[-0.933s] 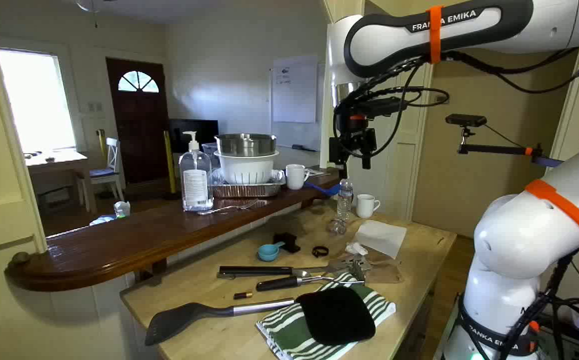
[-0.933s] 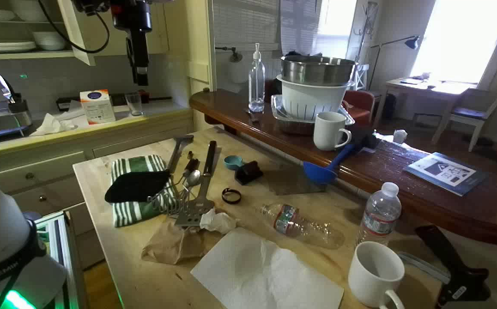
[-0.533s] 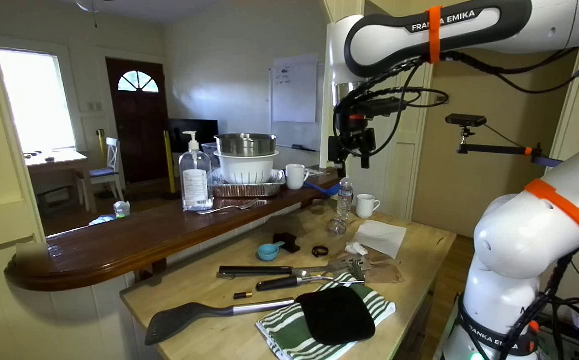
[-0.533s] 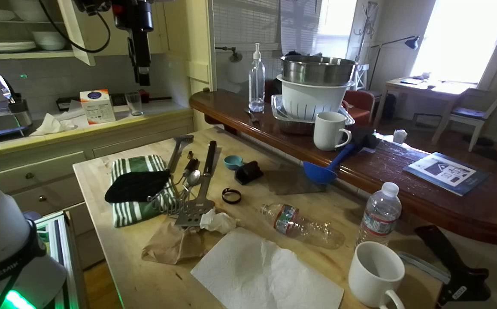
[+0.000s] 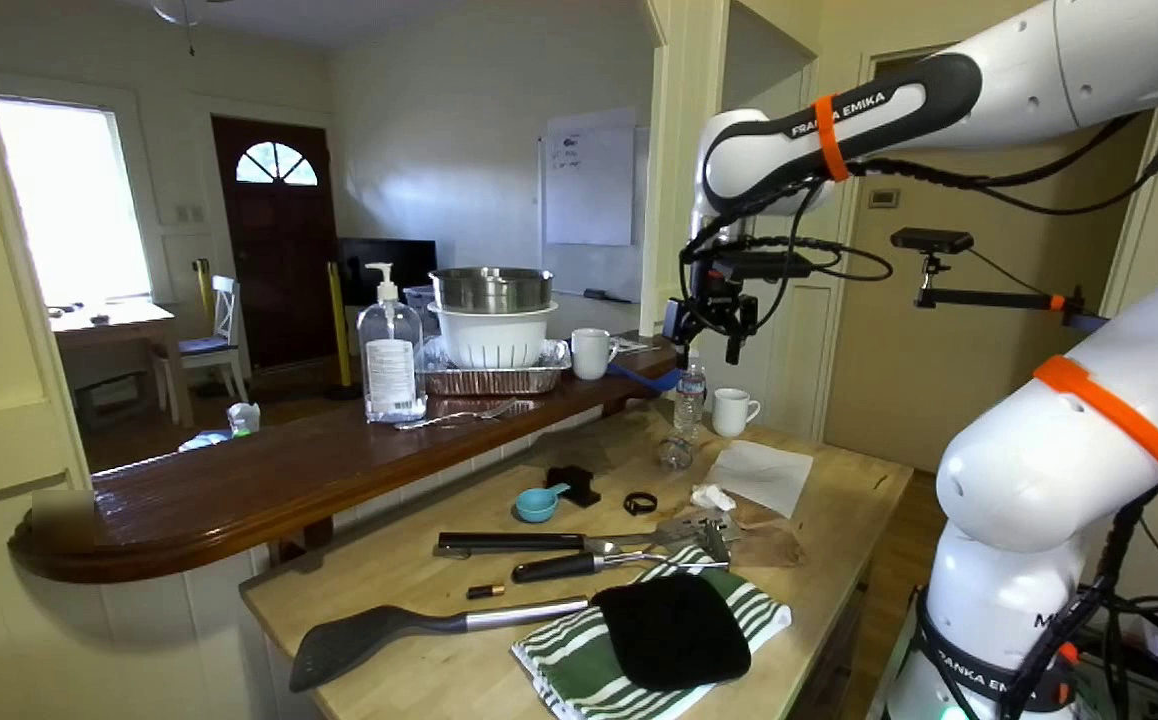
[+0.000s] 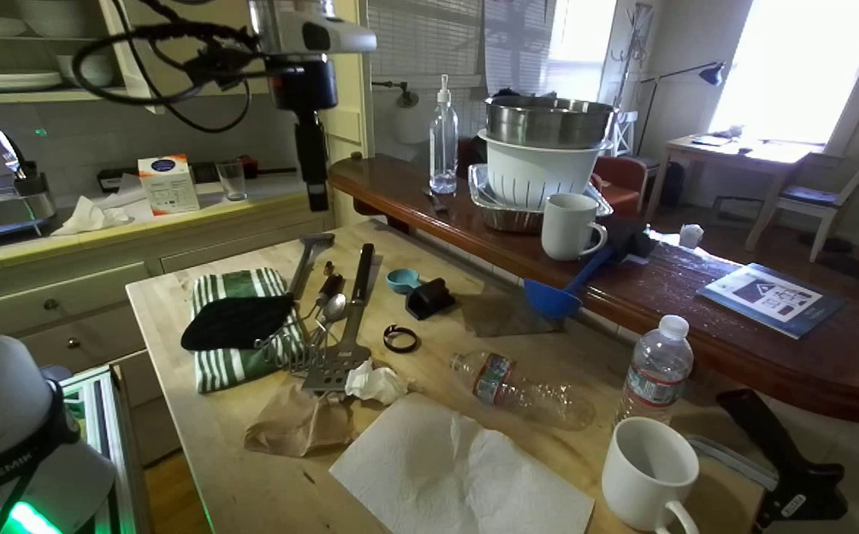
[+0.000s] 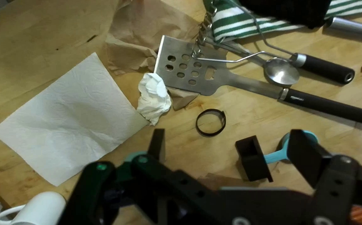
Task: Put the black band in the blue object
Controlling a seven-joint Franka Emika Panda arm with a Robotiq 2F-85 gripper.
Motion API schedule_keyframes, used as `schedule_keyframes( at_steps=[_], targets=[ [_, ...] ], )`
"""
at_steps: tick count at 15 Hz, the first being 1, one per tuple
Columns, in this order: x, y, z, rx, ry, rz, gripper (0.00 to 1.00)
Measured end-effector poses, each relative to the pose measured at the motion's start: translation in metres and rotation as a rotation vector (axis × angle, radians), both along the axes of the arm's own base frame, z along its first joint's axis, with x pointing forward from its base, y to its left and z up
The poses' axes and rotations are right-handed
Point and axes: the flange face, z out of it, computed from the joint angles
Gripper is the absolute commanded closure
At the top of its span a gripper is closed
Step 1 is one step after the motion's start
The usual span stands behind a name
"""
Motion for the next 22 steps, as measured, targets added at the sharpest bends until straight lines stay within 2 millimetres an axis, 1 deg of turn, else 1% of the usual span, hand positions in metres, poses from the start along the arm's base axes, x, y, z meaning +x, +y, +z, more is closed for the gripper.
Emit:
schedule_keyframes(
  at_steps=[2,4,5,7,11,12,14,16,19,20,22],
  targets=[
    [0.007,-0.016,-0.025,0.011,0.0,-0.034,0.0],
    [0.015,-0.022,-0.045,0.016,0.006,-0.049,0.0],
    [0.018,-0.023,-0.052,0.017,0.012,-0.05,0.0],
    [0.019,-0.023,-0.055,0.018,0.019,-0.05,0.0],
    [0.02,-0.023,-0.055,0.02,0.019,-0.053,0.0],
    [0.022,-0.025,-0.058,0.02,0.011,-0.066,0.0],
    [0.035,-0.036,-0.07,0.013,-0.041,-0.106,0.0],
    [0.053,-0.053,-0.09,0.007,-0.1,-0.144,0.0],
    [0.075,-0.076,-0.13,0.014,-0.14,-0.209,0.0],
    [0.081,-0.08,-0.143,0.022,-0.14,-0.23,0.0],
    [0.092,-0.083,-0.17,0.058,-0.121,-0.26,0.0]
  ],
)
